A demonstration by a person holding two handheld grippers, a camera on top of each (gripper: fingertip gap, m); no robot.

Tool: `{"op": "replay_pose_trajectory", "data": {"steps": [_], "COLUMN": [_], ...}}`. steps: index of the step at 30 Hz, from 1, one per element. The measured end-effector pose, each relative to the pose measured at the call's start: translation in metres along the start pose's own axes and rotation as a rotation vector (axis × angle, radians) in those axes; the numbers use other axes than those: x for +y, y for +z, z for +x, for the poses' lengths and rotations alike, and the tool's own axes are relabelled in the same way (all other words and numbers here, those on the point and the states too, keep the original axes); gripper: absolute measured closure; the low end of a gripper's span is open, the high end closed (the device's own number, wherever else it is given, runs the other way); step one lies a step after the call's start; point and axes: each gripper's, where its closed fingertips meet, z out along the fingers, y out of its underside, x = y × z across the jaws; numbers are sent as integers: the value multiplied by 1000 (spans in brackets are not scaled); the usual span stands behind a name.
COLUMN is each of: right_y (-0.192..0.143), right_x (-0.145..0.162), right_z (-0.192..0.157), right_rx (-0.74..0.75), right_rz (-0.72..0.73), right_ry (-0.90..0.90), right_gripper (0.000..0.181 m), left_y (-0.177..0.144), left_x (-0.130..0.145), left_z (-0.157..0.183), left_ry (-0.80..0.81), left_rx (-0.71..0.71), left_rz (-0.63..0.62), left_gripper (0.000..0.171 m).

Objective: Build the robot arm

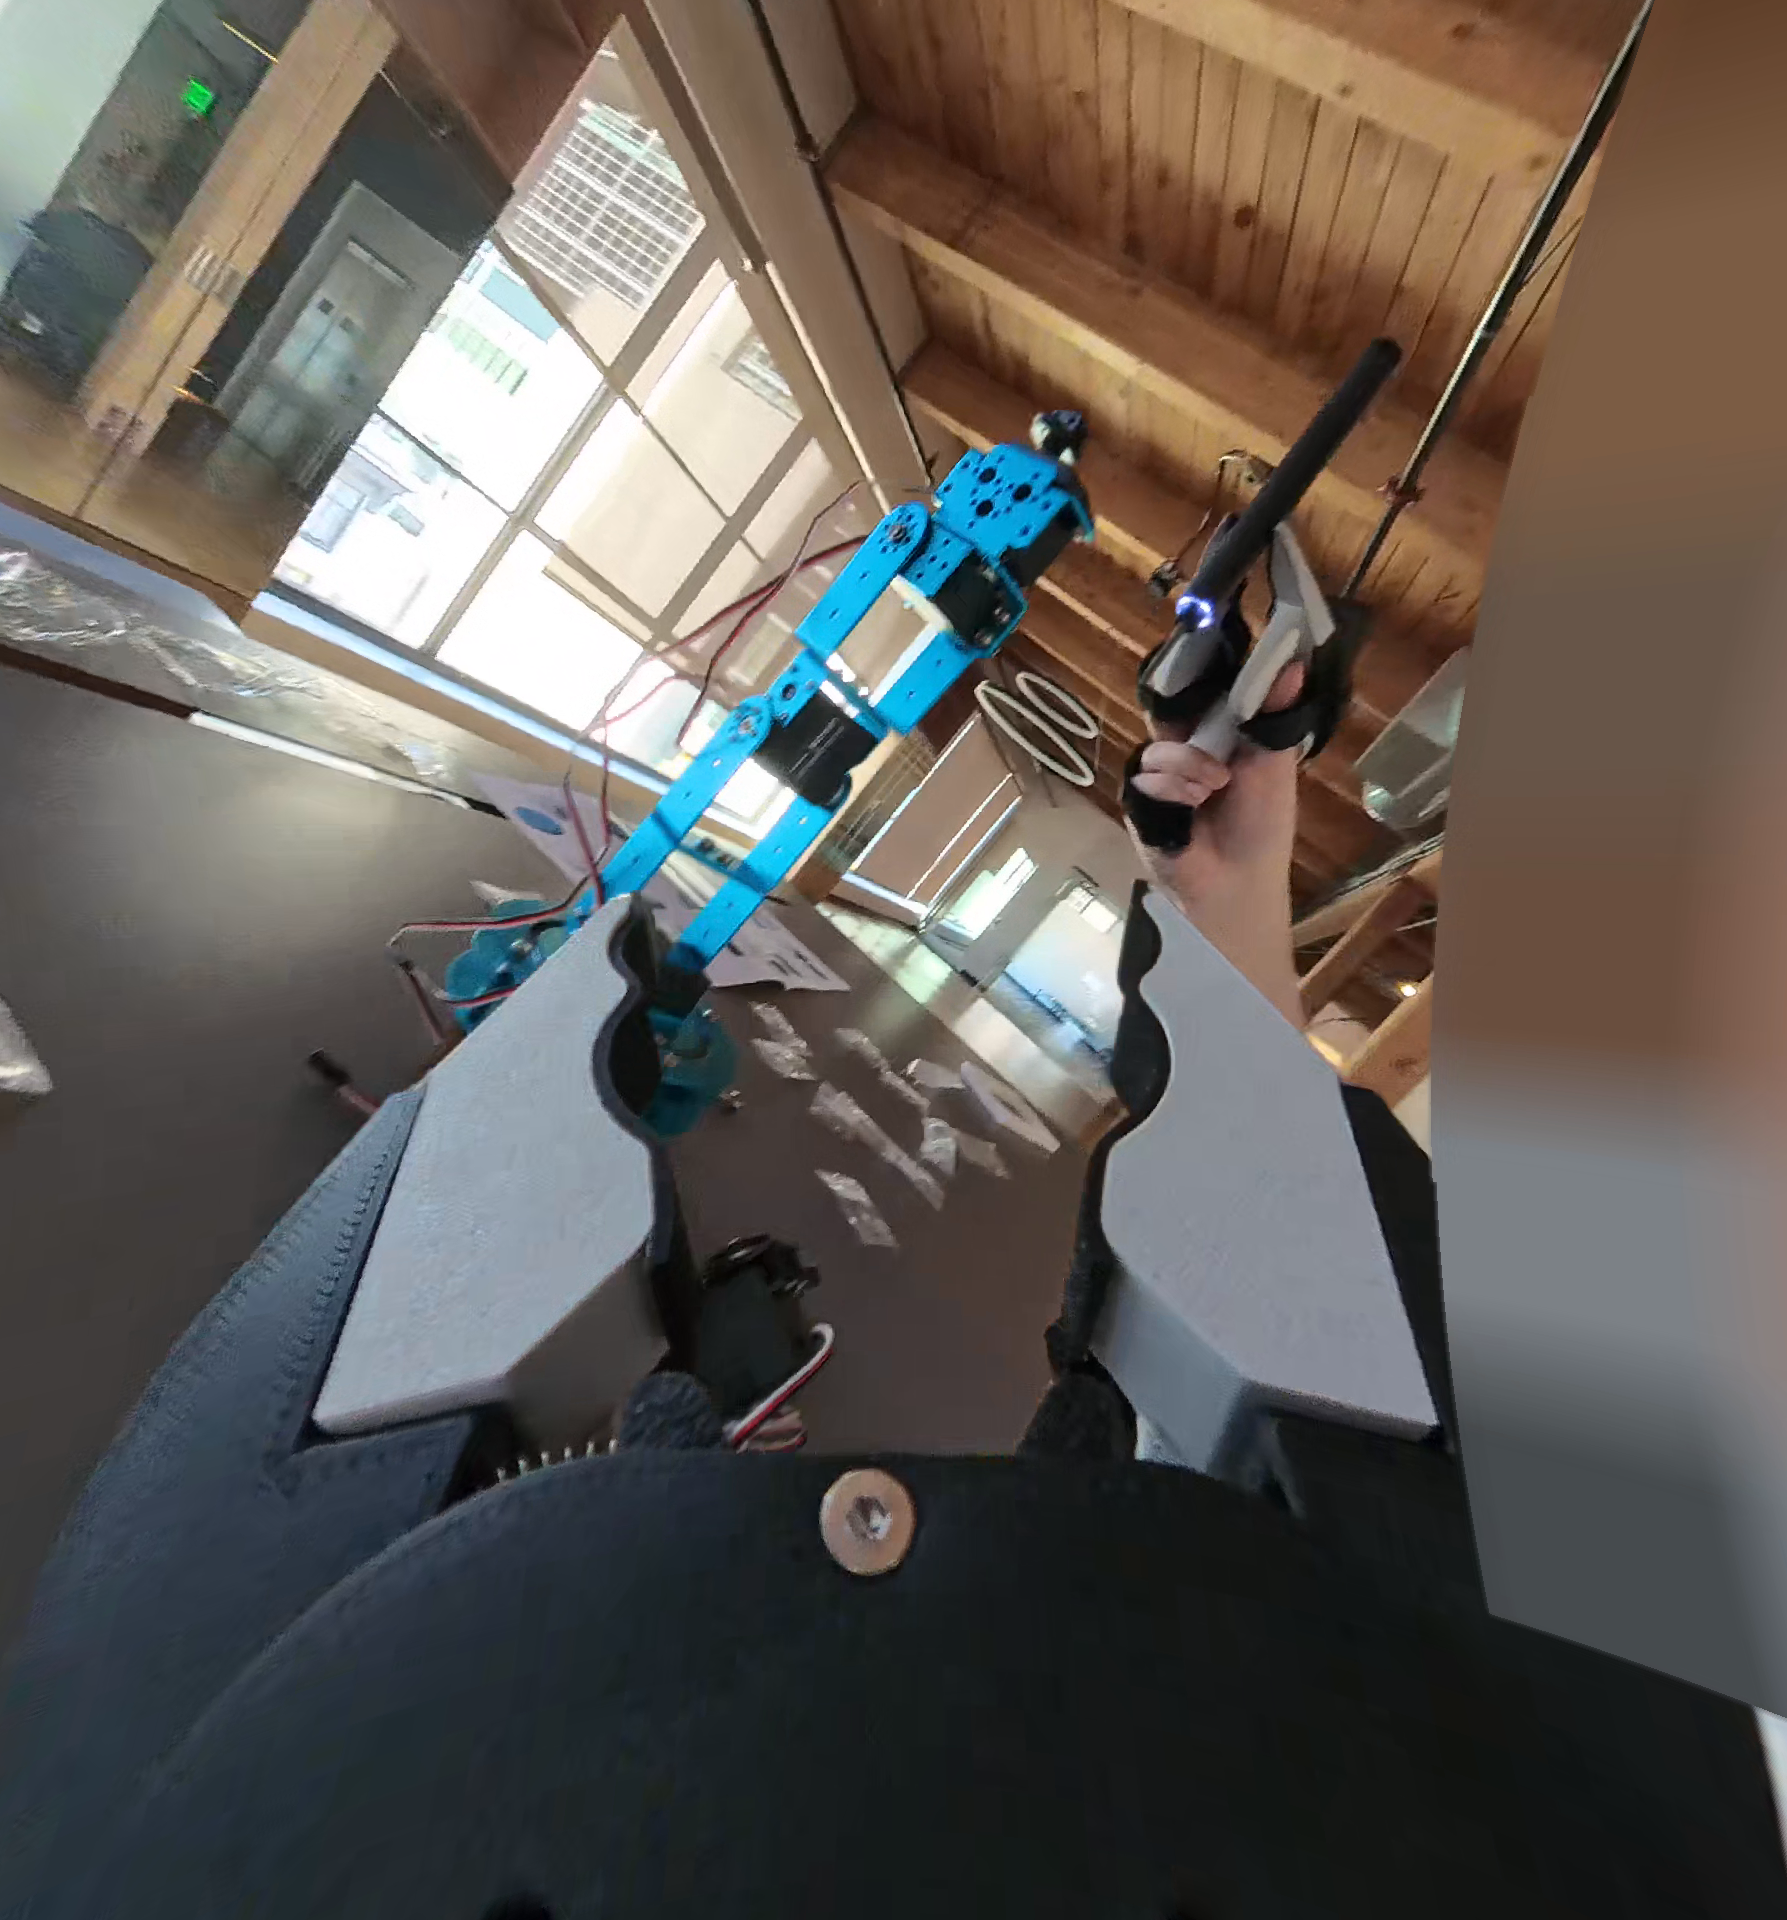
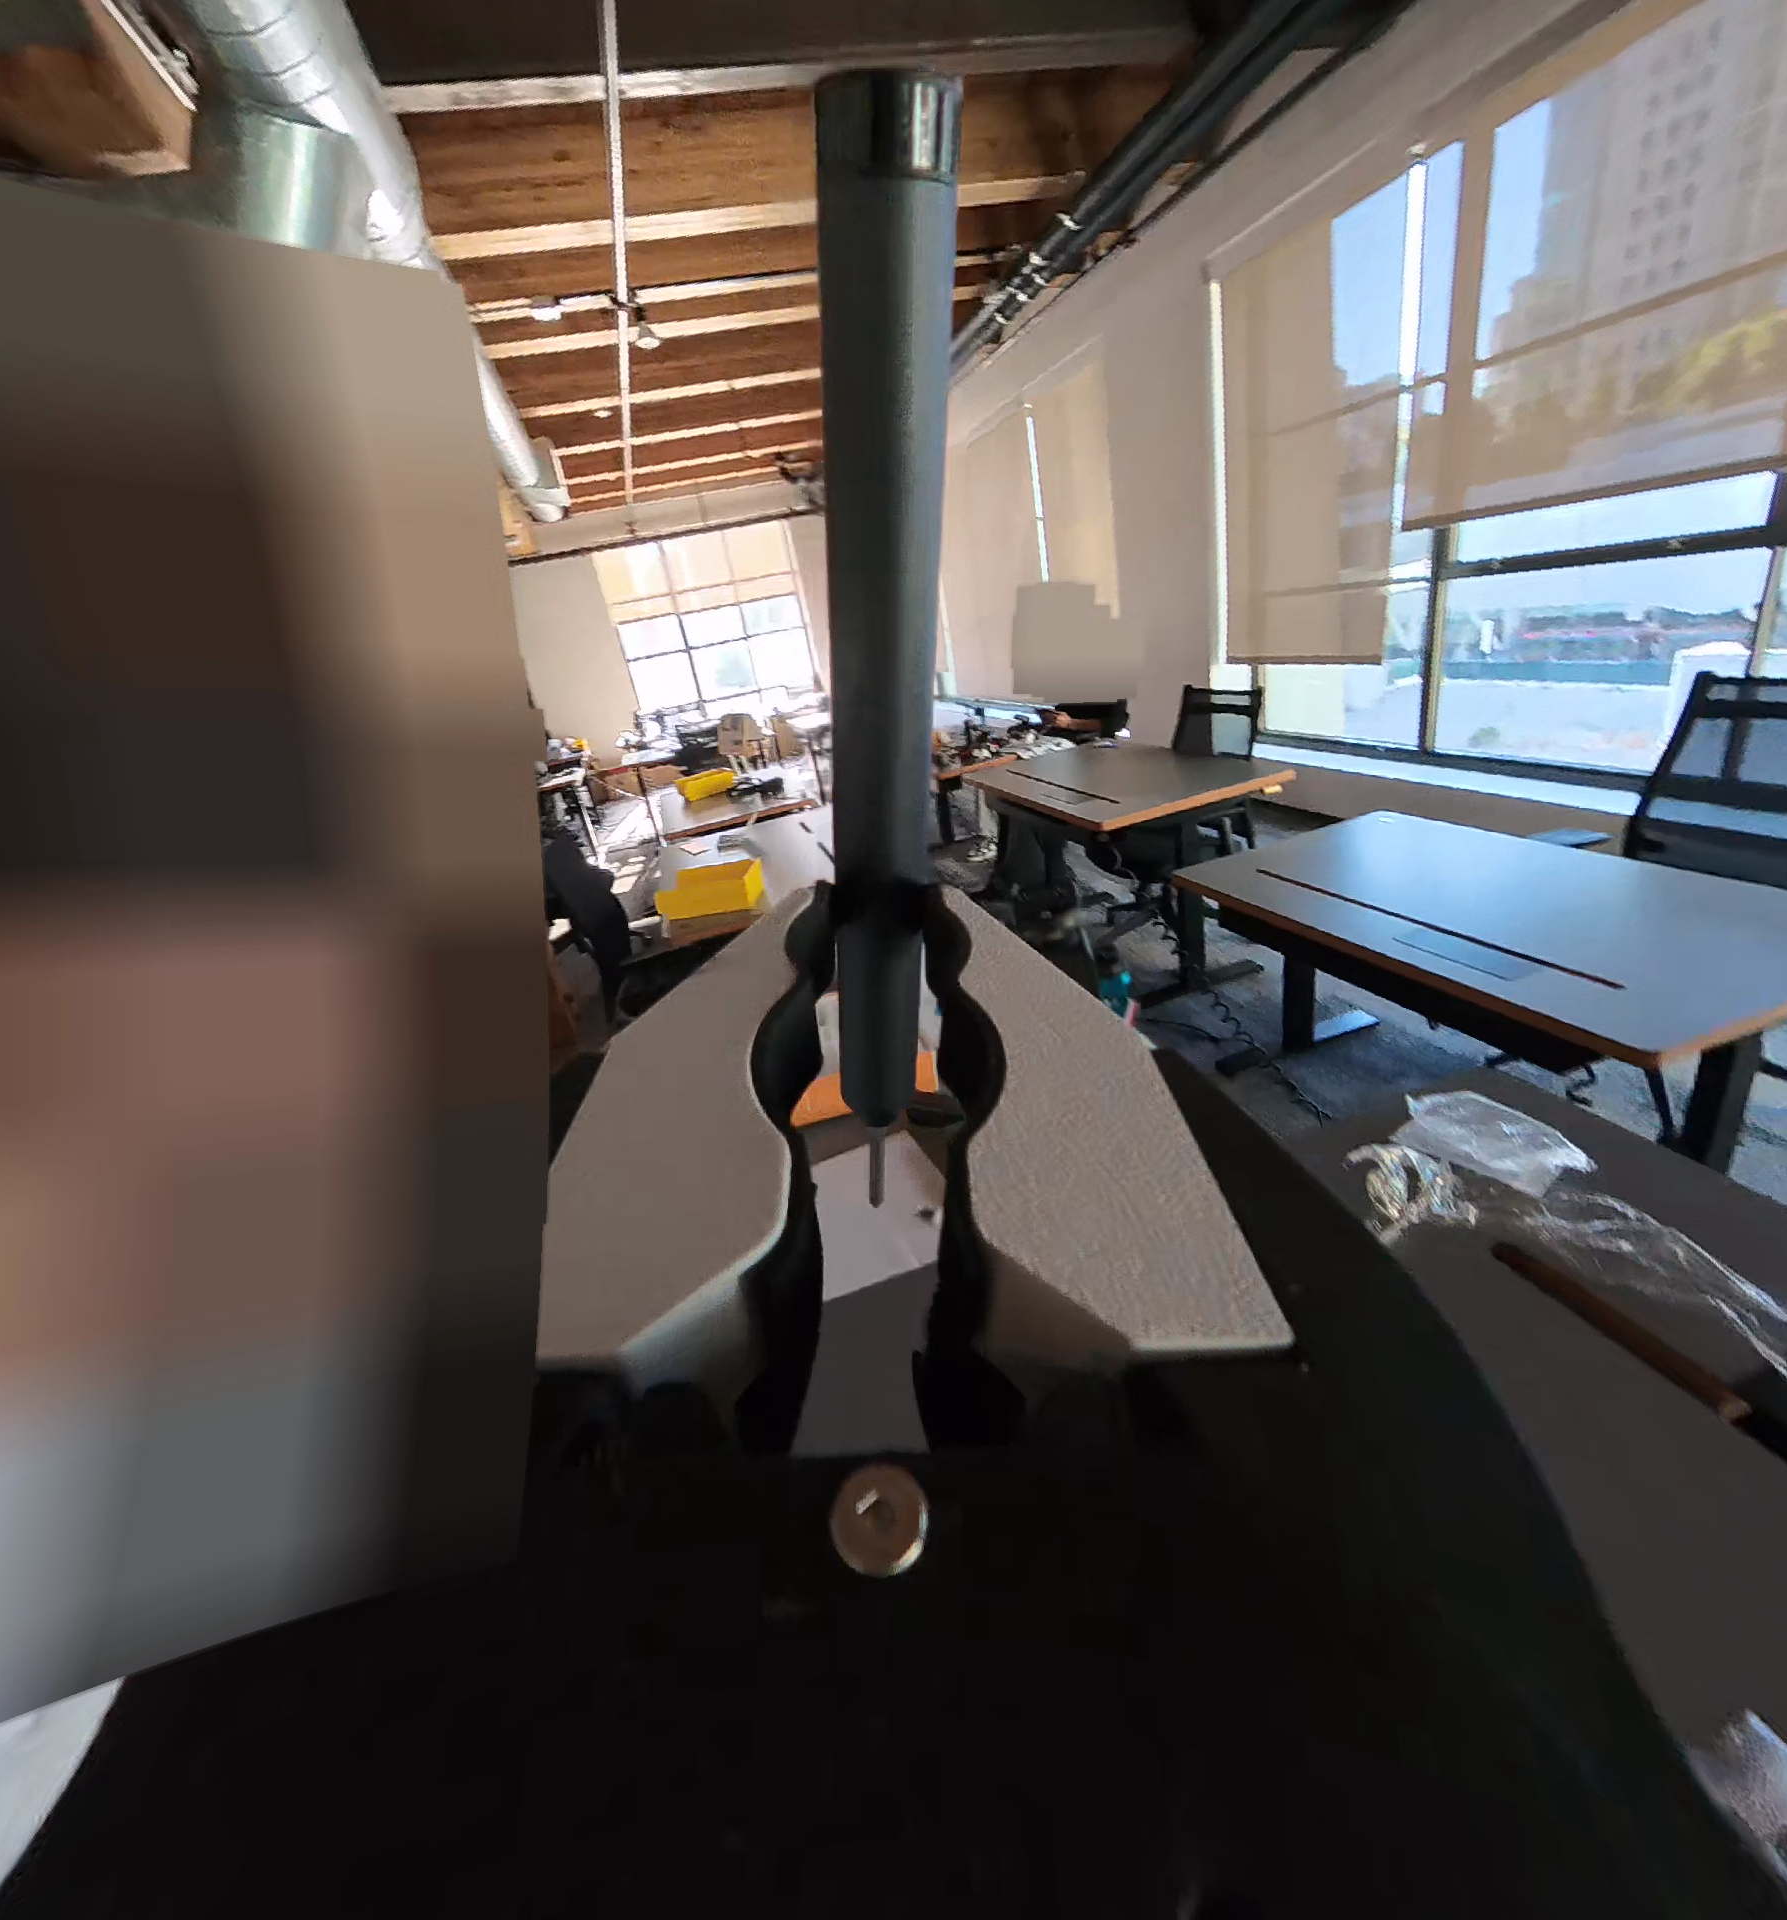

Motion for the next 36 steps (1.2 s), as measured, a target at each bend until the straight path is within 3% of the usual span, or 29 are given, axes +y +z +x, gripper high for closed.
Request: {"op": "replay_pose_trajectory", "data": {"steps": [1,8,13,18,23,26,31,36], "right_y": [-7,-89,-188,-324,-459,-518,-562,-568], "right_x": [2,7,48,97,128,159,213,243], "right_z": [3,11,32,56,83,101,127,137], "right_rx": [24,144,332,540,636,668,671,640], "right_rz": [-3,36,-160,-437,-622,-787,-1058,-1095], "right_ry": [-1,14,83,151,293,395,371,262], "right_gripper": [166,166,166,166,166,165,165,165], "left_y": [-3,-10,15,82,167,209,248,275], "left_x": [4,52,103,160,234,265,288,290], "left_z": [-3,9,47,94,152,176,189,183], "left_ry": [15,124,173,268,153,83,52,76], "left_rx": [-19,-131,-136,-124,8,69,63,66], "left_rz": [-10,-169,-355,-449,-488,-498,-542,-571], "left_gripper": [83,90,99,103,105,108,109,109]}}
